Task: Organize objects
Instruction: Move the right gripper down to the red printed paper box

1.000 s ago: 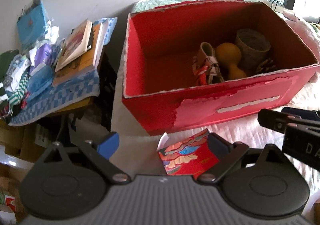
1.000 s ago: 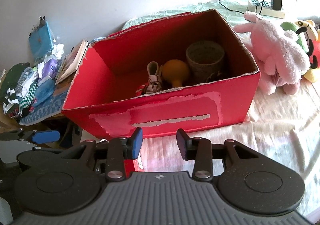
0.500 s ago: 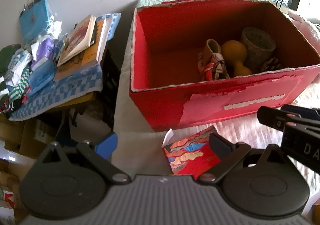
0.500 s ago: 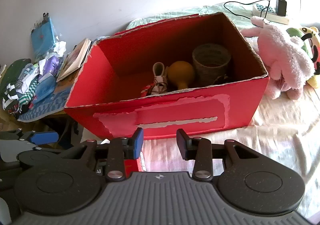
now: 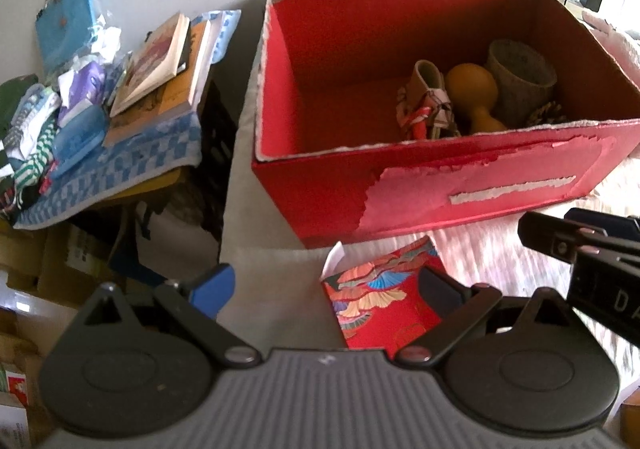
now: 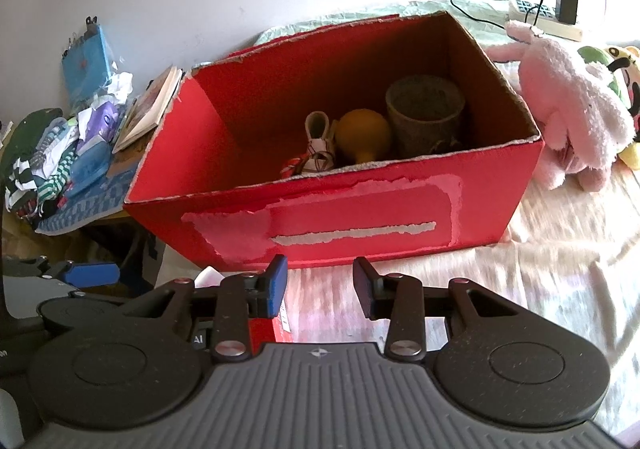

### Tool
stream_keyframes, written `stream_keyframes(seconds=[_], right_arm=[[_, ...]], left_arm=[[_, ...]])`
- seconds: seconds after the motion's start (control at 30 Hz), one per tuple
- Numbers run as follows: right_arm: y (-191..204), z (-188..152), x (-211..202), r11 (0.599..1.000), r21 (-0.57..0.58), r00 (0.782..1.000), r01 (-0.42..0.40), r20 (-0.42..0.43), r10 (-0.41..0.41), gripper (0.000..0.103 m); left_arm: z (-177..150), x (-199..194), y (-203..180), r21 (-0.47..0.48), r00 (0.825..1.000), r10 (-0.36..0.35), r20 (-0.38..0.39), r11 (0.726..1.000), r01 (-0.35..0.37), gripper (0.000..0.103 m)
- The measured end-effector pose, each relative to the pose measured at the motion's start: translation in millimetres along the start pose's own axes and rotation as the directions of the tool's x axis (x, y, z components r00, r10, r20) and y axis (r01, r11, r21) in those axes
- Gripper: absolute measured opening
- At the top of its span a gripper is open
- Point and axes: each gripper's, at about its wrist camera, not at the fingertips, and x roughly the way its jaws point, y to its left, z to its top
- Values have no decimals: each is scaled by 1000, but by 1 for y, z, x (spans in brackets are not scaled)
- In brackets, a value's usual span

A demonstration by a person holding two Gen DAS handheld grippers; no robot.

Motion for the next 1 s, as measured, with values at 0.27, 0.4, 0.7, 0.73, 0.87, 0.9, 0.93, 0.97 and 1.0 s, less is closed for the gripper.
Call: stream_keyframes(seconds=[0.27, 0.4, 0.7, 0.73, 0.87, 0.9, 0.93, 0.97, 1.0], right_arm=[[-5, -2, 3, 1000, 18, 1000, -14, -21, 15, 40], [-9, -3, 5, 998, 50, 998, -44, -43, 47, 40], [-9, -5, 10, 994, 69, 994, -81, -72, 86, 40], [-9, -5, 11, 994, 70, 993, -84, -75, 90, 40], [-8, -5, 13, 993, 71, 991, -96, -85, 102, 40], [-8, -4, 14, 992, 73, 990, -100, -88, 106, 40], [-9, -4, 14, 992, 75, 990, -103, -90, 109, 40], [-9, -4, 15, 992, 76, 989, -105, -92, 112, 40], [-9, -4, 15, 991, 78, 989, -106, -94, 114, 40]], left_arm=[[-2, 3, -4, 11, 1000, -2, -13, 1000, 2, 98], [-3, 4, -4, 13, 1000, -3, -19, 1000, 3, 98], [-7, 7, -6, 15, 999, -7, -41, 1000, 7, 98], [-7, 7, -7, 15, 999, -8, -41, 1000, 9, 98], [-8, 6, -7, 17, 999, -14, -43, 1000, 15, 98], [-8, 7, -6, 16, 999, -16, -44, 1000, 16, 98], [-8, 7, -6, 16, 999, -18, -45, 1000, 19, 98], [-8, 7, -6, 15, 999, -21, -46, 1000, 21, 98], [-8, 7, -6, 15, 999, -23, -47, 1000, 24, 98]])
